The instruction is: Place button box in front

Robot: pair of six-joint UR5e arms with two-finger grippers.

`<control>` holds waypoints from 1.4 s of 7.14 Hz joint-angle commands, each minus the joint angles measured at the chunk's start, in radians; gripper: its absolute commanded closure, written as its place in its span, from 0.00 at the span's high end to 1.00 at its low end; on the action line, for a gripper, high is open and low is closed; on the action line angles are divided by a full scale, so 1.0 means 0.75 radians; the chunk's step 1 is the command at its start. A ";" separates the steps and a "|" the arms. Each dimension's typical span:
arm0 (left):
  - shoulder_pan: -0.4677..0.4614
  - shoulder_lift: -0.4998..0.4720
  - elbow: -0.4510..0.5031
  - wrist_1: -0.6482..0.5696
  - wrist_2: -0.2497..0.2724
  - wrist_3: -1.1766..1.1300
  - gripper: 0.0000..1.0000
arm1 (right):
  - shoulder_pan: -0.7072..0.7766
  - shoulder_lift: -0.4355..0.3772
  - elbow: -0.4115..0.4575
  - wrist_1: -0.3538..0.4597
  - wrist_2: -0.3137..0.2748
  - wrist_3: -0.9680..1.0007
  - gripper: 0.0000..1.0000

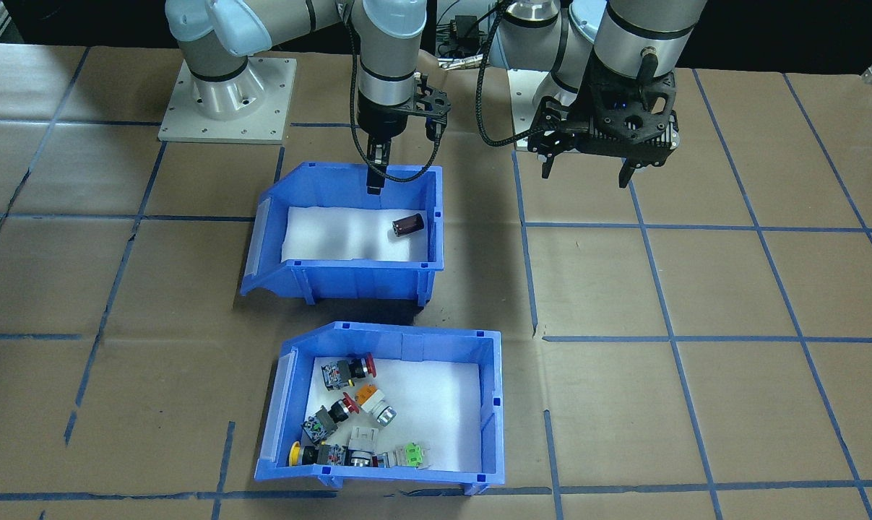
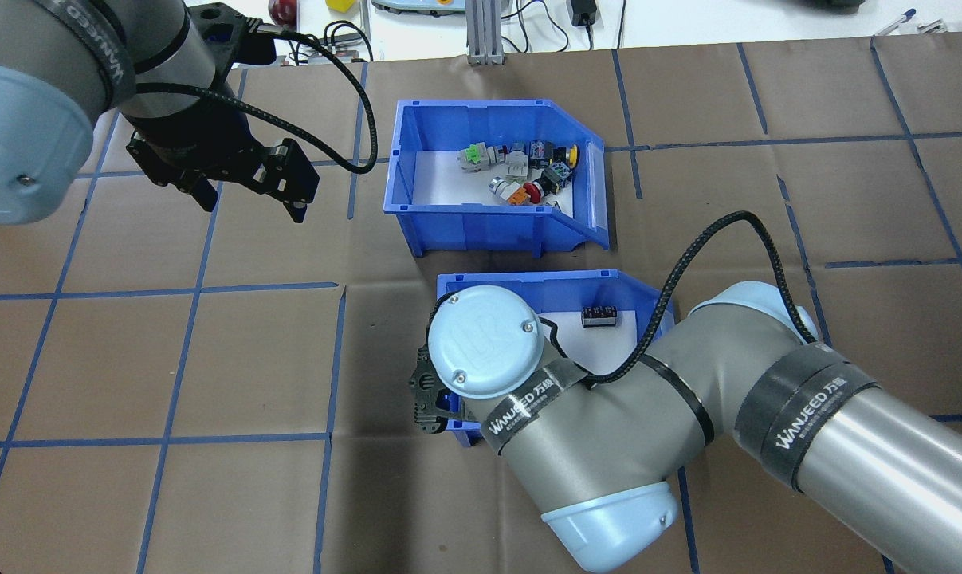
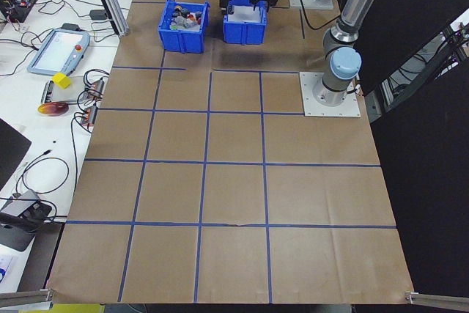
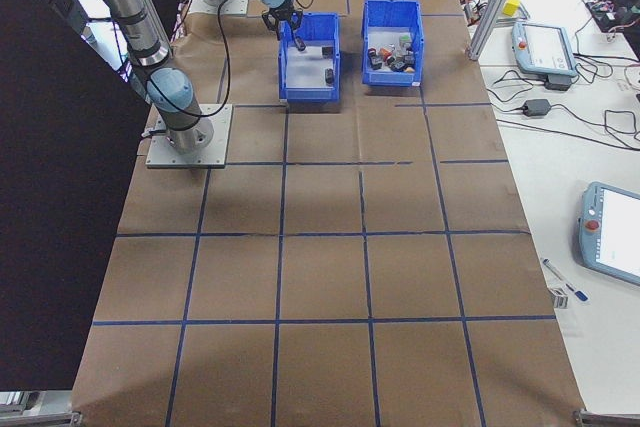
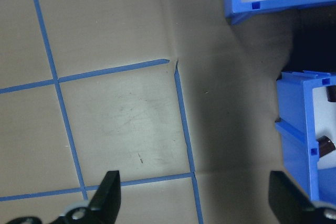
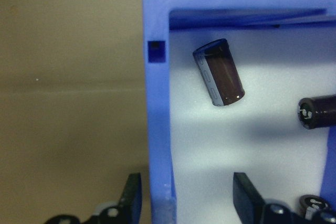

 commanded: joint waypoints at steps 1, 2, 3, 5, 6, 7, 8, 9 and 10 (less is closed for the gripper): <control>0.000 0.000 -0.001 0.002 0.007 0.000 0.99 | -0.070 -0.095 -0.105 0.188 0.002 0.002 1.00; 0.000 -0.004 -0.001 0.002 0.009 0.000 0.99 | -0.178 -0.112 -0.131 0.209 0.004 0.002 1.00; 0.000 -0.004 -0.003 0.002 0.009 -0.002 0.99 | -0.302 -0.114 -0.162 0.209 0.009 0.000 1.00; 0.002 -0.006 -0.005 0.002 0.011 0.000 0.99 | -0.517 -0.108 -0.229 0.205 0.082 0.069 1.00; 0.002 -0.008 -0.005 0.002 0.011 0.000 0.99 | -0.599 -0.104 -0.280 0.209 0.088 0.240 1.00; 0.002 -0.006 -0.005 0.002 0.013 0.000 0.99 | -0.669 -0.104 -0.325 0.211 0.086 0.434 1.00; 0.002 -0.008 -0.005 0.002 0.011 -0.002 0.99 | -0.732 -0.108 -0.356 0.211 0.084 0.608 1.00; 0.002 -0.008 -0.005 0.002 0.013 -0.002 0.99 | -0.774 -0.114 -0.377 0.253 0.086 0.773 1.00; 0.002 -0.008 -0.005 0.002 0.013 -0.002 0.99 | -0.784 -0.116 -0.405 0.323 0.088 1.016 1.00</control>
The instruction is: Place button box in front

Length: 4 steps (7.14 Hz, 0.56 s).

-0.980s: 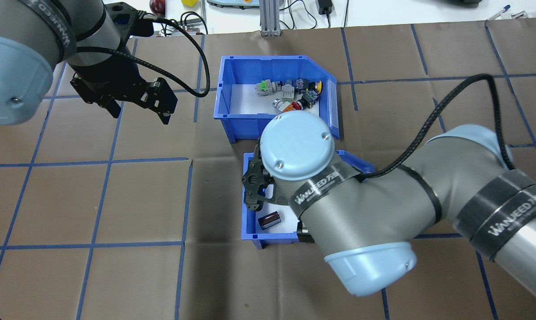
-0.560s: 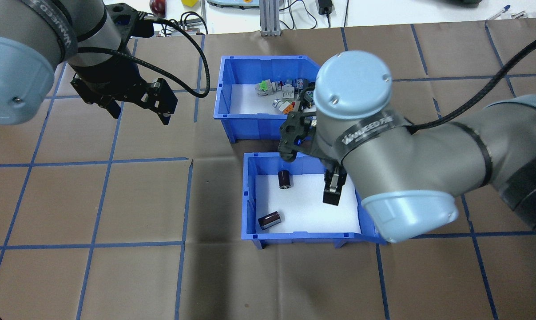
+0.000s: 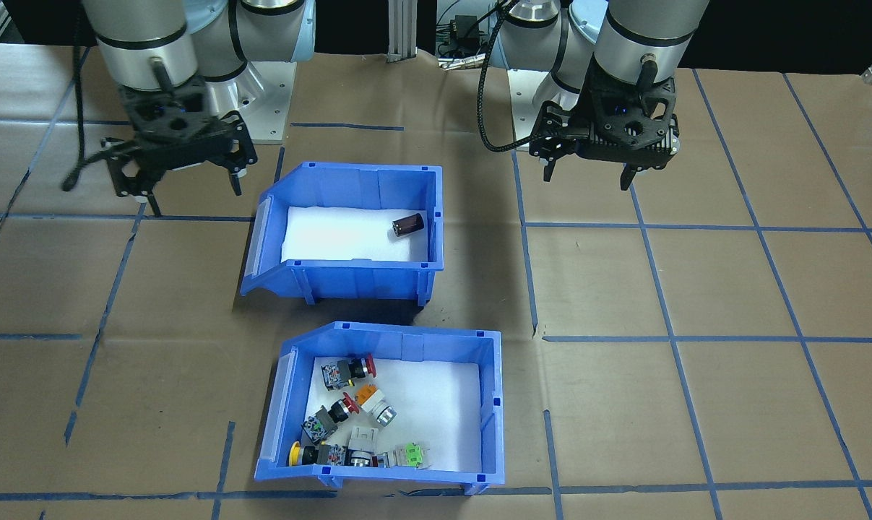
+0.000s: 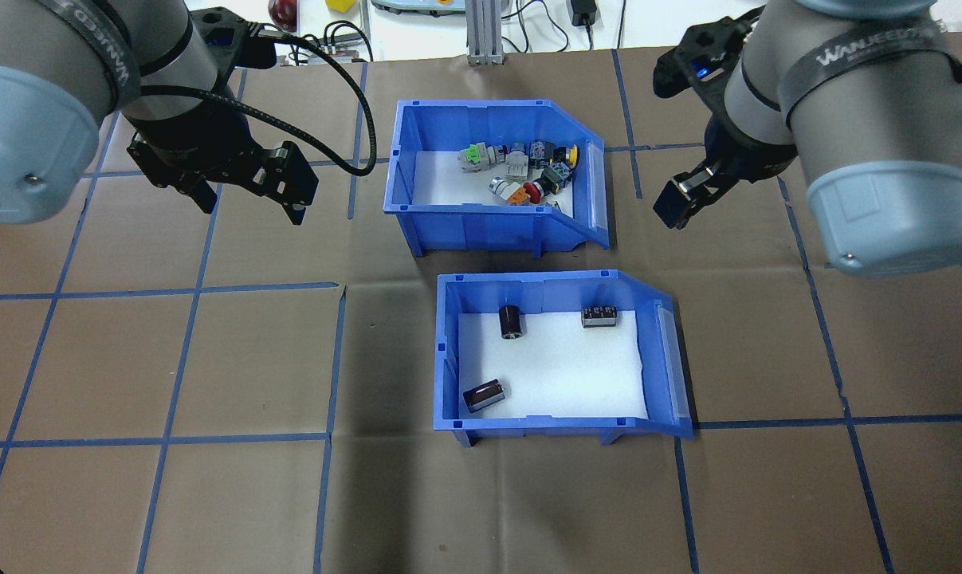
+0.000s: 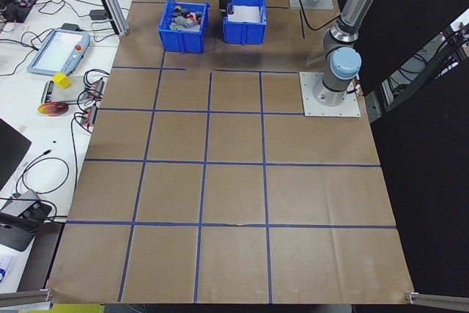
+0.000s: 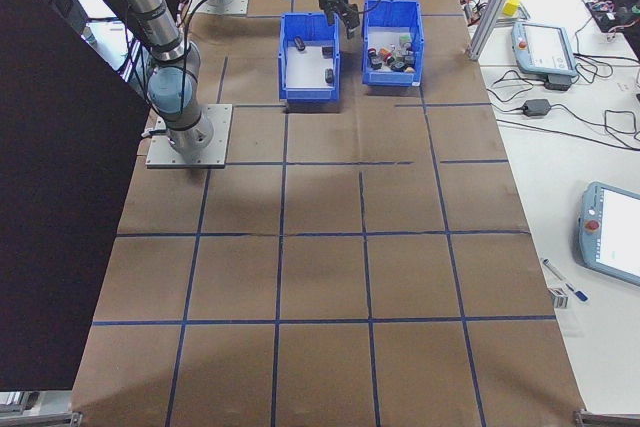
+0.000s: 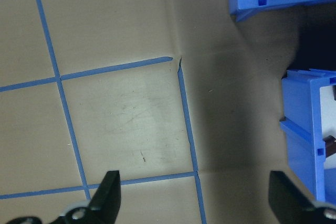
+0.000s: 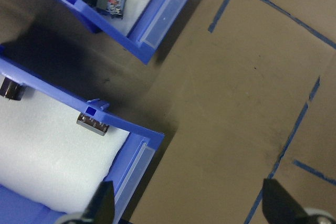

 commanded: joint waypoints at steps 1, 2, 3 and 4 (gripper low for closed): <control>0.000 0.000 0.000 0.000 0.001 0.000 0.99 | -0.033 0.006 -0.079 0.128 0.051 0.395 1.00; 0.000 0.000 0.000 0.000 0.001 0.000 0.99 | -0.037 0.011 -0.131 0.226 0.122 0.522 1.00; 0.000 0.000 0.000 0.000 0.001 0.000 0.99 | -0.038 0.013 -0.141 0.282 0.113 0.533 1.00; 0.000 0.000 0.002 0.002 0.001 0.000 0.99 | -0.035 0.013 -0.139 0.278 0.106 0.531 1.00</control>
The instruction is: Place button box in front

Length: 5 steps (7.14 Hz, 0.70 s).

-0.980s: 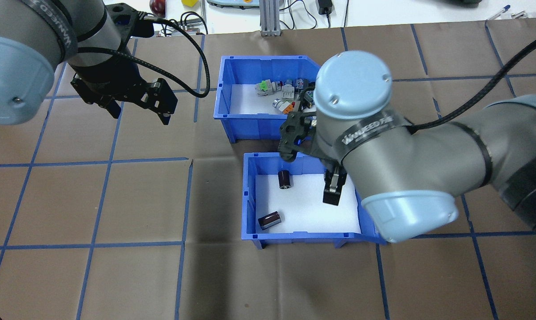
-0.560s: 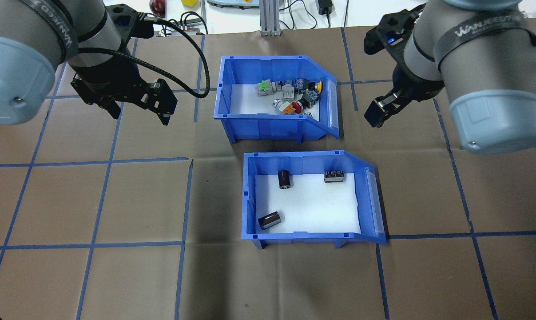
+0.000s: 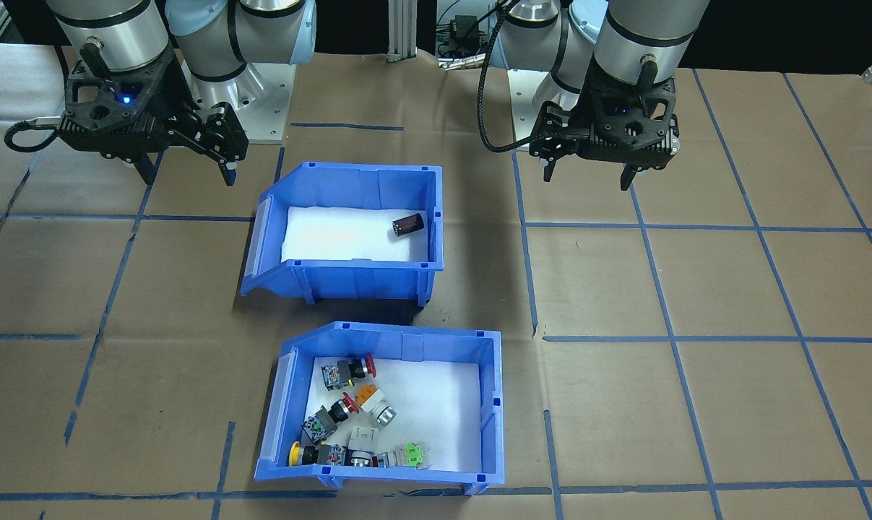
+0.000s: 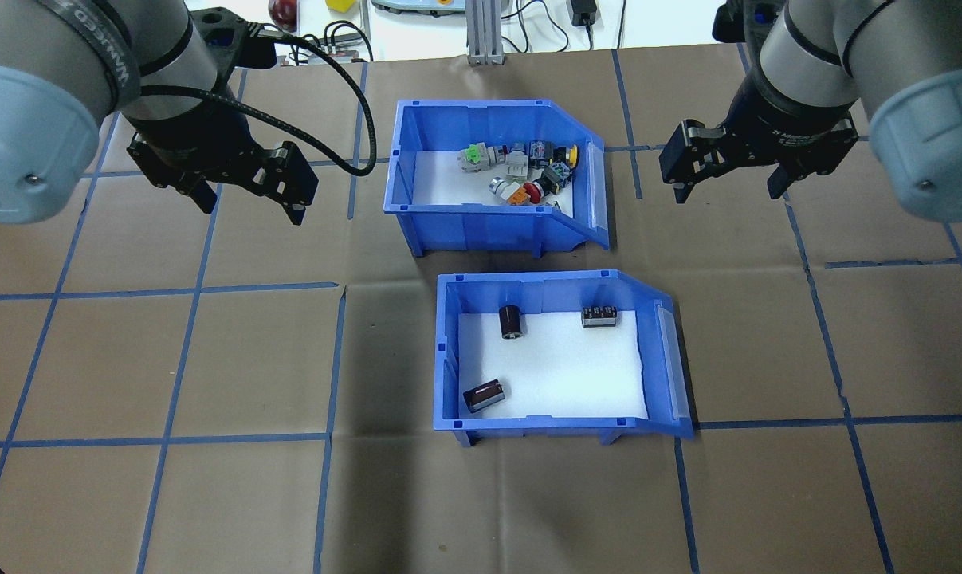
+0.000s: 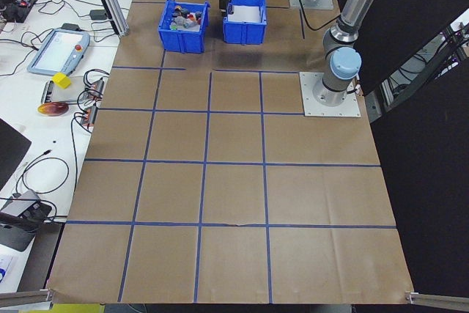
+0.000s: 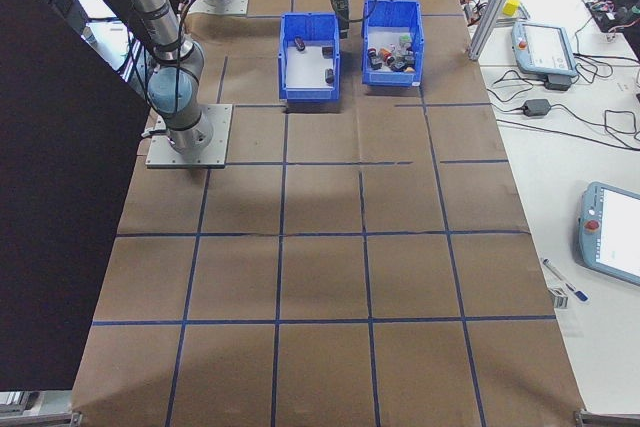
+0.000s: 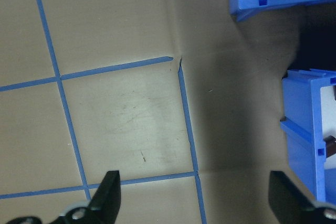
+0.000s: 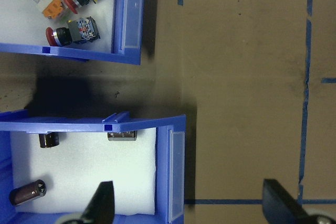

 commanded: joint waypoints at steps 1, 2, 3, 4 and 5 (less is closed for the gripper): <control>0.000 0.000 0.000 0.000 0.000 0.002 0.99 | 0.000 0.012 -0.006 0.028 -0.004 0.018 1.00; 0.000 0.000 0.002 0.002 0.000 0.000 0.99 | -0.004 0.032 -0.006 0.028 -0.004 0.018 1.00; 0.000 0.000 0.002 0.004 0.000 0.000 0.99 | -0.014 0.032 -0.006 0.028 -0.004 0.018 1.00; 0.000 0.000 0.002 0.014 0.000 0.000 0.99 | -0.016 0.032 -0.006 0.028 -0.004 0.016 1.00; 0.000 0.000 0.002 0.016 0.000 -0.002 0.99 | -0.018 0.032 -0.006 0.028 -0.004 0.016 1.00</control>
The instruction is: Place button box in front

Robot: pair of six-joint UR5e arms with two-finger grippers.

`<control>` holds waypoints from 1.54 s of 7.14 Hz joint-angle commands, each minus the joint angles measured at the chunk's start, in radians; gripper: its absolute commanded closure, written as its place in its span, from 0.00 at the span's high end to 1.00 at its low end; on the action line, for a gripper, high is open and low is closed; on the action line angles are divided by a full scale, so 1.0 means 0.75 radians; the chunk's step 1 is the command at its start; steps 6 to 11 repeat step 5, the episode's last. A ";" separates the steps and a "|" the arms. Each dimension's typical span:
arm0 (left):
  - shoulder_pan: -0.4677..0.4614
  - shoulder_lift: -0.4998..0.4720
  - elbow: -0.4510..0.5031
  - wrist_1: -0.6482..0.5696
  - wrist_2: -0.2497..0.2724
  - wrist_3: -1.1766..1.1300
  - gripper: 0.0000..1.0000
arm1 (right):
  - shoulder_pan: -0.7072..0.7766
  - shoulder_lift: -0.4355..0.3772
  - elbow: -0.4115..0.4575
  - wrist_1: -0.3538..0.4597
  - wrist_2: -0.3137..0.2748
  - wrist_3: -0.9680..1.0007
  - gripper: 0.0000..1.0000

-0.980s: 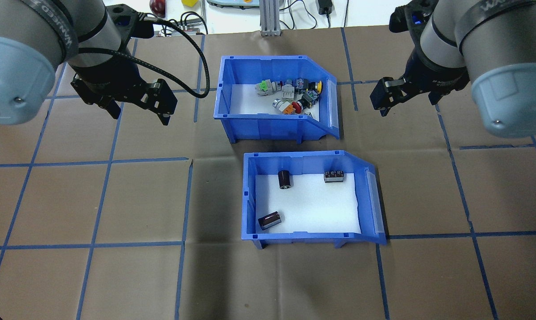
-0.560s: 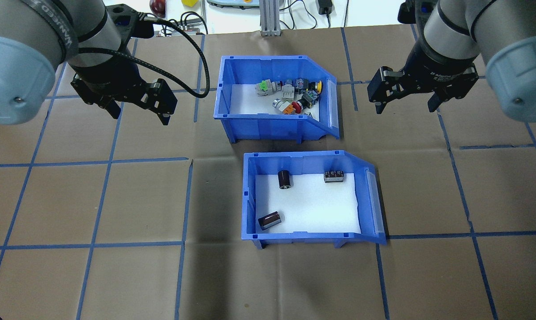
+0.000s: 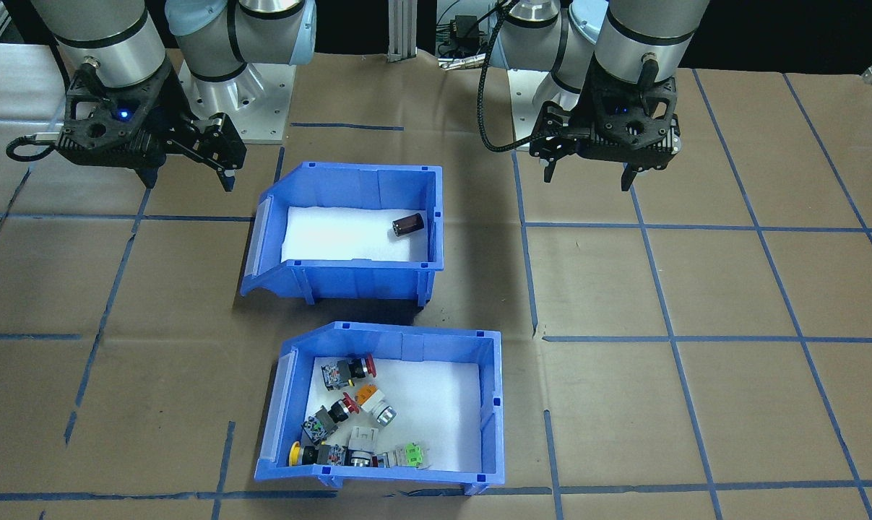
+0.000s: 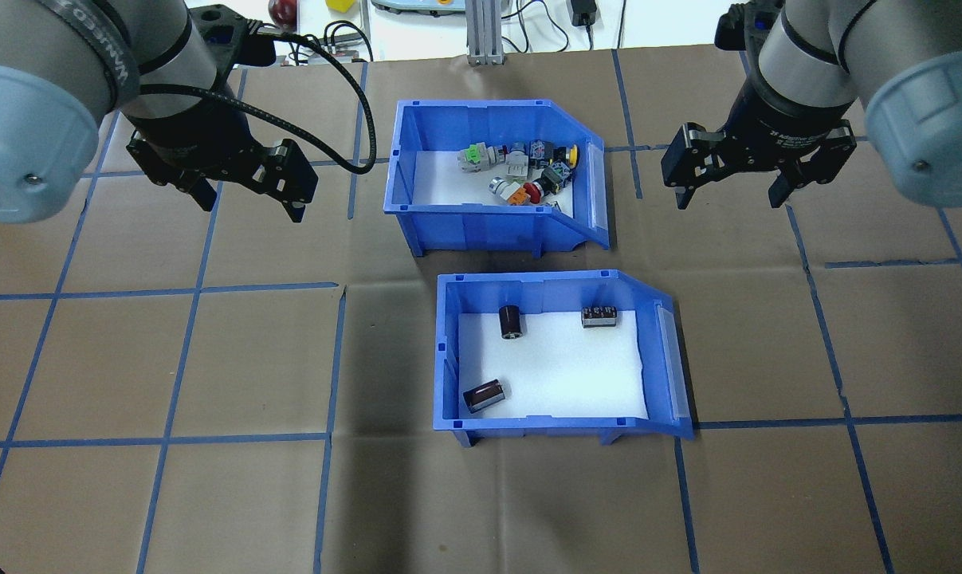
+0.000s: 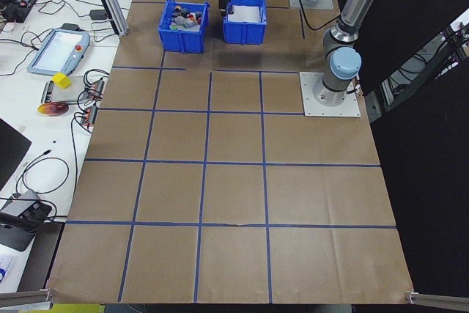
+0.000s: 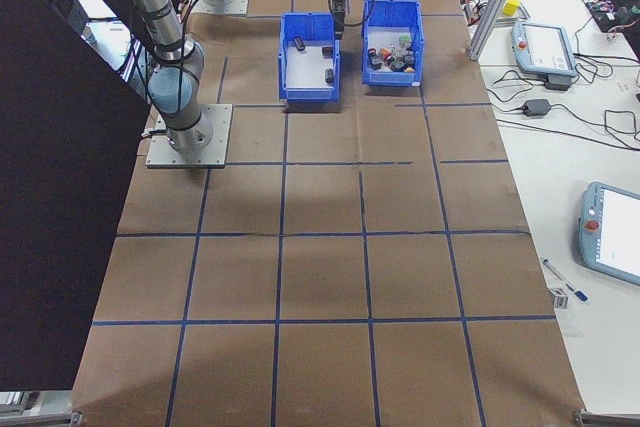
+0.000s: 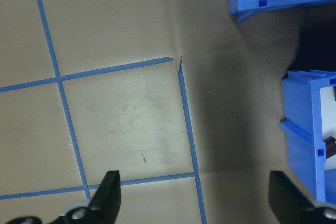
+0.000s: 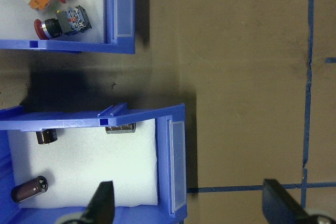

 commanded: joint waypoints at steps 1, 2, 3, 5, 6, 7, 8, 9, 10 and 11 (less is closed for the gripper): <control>0.000 0.000 0.000 0.005 0.000 -0.002 0.99 | -0.004 0.001 0.000 0.000 0.000 -0.001 1.00; 0.000 0.000 -0.002 0.005 0.000 -0.002 0.99 | -0.004 0.001 0.000 0.000 0.000 -0.001 1.00; 0.000 0.000 -0.002 0.005 0.000 -0.002 0.99 | -0.004 -0.001 0.000 0.000 0.000 -0.001 1.00; 0.010 0.006 0.000 0.005 -0.002 -0.018 0.99 | -0.002 -0.001 0.000 -0.004 -0.067 -0.005 1.00; 0.010 0.006 0.000 0.005 -0.002 -0.018 0.99 | -0.002 -0.001 0.000 -0.004 -0.067 -0.005 1.00; 0.010 0.006 0.000 0.005 -0.002 -0.018 0.99 | -0.002 -0.001 0.000 -0.004 -0.067 -0.005 1.00; 0.010 0.006 0.000 0.005 -0.002 -0.018 0.99 | -0.002 -0.001 0.000 -0.004 -0.067 -0.005 1.00; 0.010 0.006 0.000 0.005 -0.002 -0.018 0.99 | -0.002 -0.001 0.000 -0.004 -0.067 -0.005 1.00; 0.010 0.006 0.000 0.005 -0.002 -0.018 0.99 | -0.002 -0.001 0.000 -0.004 -0.067 -0.005 1.00; 0.010 0.006 0.000 0.005 -0.002 -0.018 0.99 | -0.002 -0.001 0.000 -0.004 -0.067 -0.005 1.00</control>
